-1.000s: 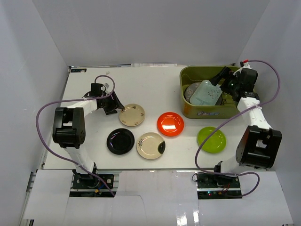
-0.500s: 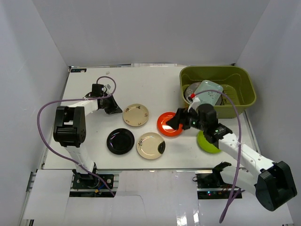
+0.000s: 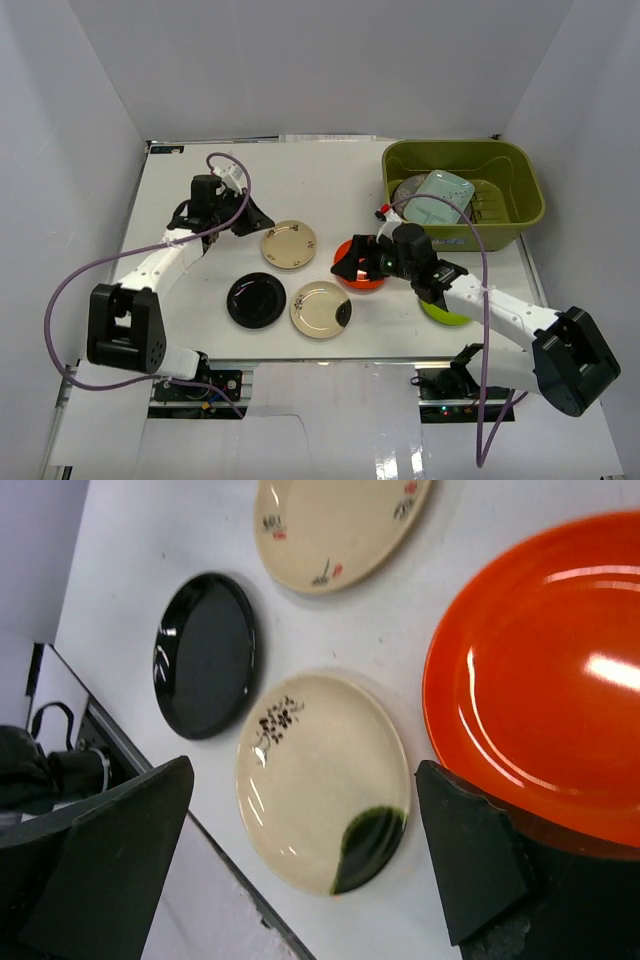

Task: Place the plates into the plastic bin on the countertop

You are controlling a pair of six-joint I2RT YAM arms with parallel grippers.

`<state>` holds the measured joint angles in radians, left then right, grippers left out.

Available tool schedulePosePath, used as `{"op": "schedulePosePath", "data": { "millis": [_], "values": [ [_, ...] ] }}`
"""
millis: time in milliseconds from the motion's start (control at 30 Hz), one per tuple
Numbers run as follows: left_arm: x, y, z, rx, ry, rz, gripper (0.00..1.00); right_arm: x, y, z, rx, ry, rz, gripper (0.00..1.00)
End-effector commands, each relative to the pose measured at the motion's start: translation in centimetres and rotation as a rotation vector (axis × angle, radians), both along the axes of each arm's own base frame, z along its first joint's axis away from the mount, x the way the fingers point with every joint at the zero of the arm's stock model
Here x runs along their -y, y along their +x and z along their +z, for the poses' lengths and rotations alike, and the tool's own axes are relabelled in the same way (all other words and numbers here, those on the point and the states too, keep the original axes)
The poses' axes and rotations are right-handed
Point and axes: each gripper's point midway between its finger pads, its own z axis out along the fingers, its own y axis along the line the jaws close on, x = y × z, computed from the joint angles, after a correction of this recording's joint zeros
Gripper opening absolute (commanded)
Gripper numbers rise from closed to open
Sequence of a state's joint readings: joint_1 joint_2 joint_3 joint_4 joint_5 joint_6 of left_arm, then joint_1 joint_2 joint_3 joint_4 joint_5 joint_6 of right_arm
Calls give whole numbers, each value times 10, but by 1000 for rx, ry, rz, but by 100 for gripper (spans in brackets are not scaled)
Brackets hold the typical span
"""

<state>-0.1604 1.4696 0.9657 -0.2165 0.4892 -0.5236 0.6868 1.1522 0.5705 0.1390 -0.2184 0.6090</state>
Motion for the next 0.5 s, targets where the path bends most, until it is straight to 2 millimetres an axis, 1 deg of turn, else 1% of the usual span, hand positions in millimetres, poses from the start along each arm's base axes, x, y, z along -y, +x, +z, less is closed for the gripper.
{"op": "schedulePosePath", "data": {
  "millis": [0, 33, 67, 100, 133, 167, 233, 267, 333, 400, 433, 467],
  "values": [
    [-4, -15, 20, 75, 27, 1, 0, -17, 25, 26, 58, 49, -32, 100],
    [-14, -15, 15, 66, 78, 42, 0, -17, 24, 22, 32, 45, -39, 93],
    [-18, -16, 15, 68, 97, 51, 0, -15, 22, 16, 15, 30, -48, 90],
    [-20, -18, 20, 88, 107, 55, 2, -10, 22, 9, 11, 2, -85, 88],
    [-21, -21, 19, 87, 108, 54, 9, -6, 20, 0, 3, -23, -104, 82],
    [-21, -22, 19, 91, 110, 58, 14, 5, 11, -16, -25, -68, -120, 78],
    [-24, -22, 19, 100, 124, 70, 28, 17, 3, -34, -50, -116, -151, 73],
    [-27, -21, 15, 97, 140, 81, 35, 25, -7, -50, -77, -135, -149, 72],
    [-28, -20, 6, 74, 153, 77, 38, 26, -23, -61, -121, -128, -111, 71],
    [-26, -20, 0, 56, 150, 67, 40, 24, -40, -76, -166, -132, -63, 71],
    [-26, -20, -4, 43, 154, 63, 40, 21, -45, -79, -174, -130, -46, 71],
    [-27, -18, -5, 43, 160, 64, 41, 19, -52, -87, -200, -137, -32, 70]
  ]
}}
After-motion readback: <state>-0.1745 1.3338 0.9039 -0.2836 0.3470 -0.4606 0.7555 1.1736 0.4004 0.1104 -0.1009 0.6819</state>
